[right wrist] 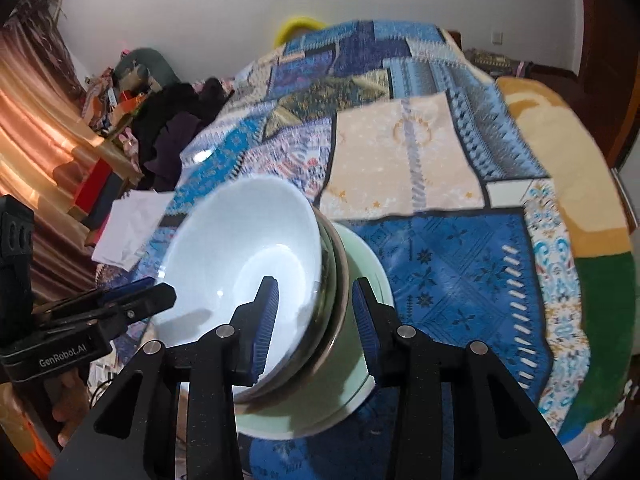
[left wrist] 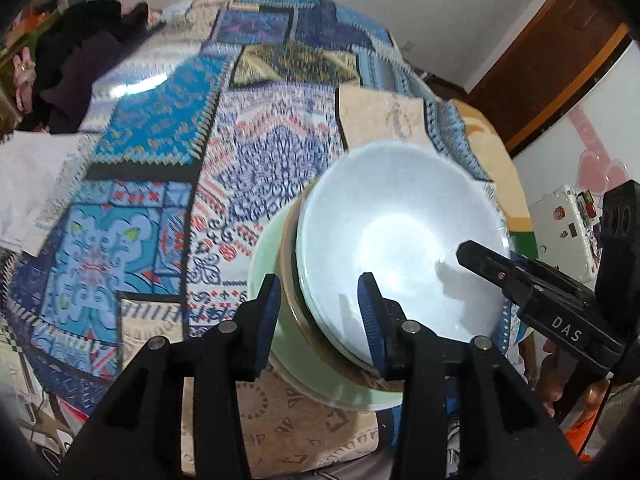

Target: Organize plates and bowls

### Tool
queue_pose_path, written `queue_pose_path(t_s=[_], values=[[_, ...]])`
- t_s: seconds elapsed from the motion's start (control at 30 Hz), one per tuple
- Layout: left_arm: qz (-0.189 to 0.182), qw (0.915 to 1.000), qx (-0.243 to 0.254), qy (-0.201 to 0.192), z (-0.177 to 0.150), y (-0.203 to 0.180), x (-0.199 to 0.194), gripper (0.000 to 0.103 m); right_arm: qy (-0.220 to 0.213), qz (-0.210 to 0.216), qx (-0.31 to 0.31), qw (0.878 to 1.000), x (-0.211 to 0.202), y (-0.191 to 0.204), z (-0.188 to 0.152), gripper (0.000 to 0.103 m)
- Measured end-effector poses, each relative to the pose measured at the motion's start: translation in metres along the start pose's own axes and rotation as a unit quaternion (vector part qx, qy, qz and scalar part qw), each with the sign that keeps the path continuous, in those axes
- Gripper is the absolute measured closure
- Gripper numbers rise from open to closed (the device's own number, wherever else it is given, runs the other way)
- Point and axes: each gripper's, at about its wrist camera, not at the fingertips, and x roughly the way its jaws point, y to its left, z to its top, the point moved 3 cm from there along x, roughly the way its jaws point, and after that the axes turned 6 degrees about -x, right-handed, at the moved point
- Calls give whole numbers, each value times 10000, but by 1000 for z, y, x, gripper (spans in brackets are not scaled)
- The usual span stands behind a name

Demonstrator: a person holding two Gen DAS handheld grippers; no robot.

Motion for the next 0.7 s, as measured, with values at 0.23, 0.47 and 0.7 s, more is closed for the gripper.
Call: queue_pose_path(t_s=[0.23,0.47,0.7], values=[[-147,9941,346,-1022,5,-24,-75,52,-886,-13,-299,9956,-64,20,14,55],[-340,9751,558,-2118,-4,-46,-148,38,-1781,-44,-634,9820,-129,45,15,47],[-227,9464,736,-3138,-26,-58,-204,19,-2537,-111,-893,9631,-174,62,6,24]])
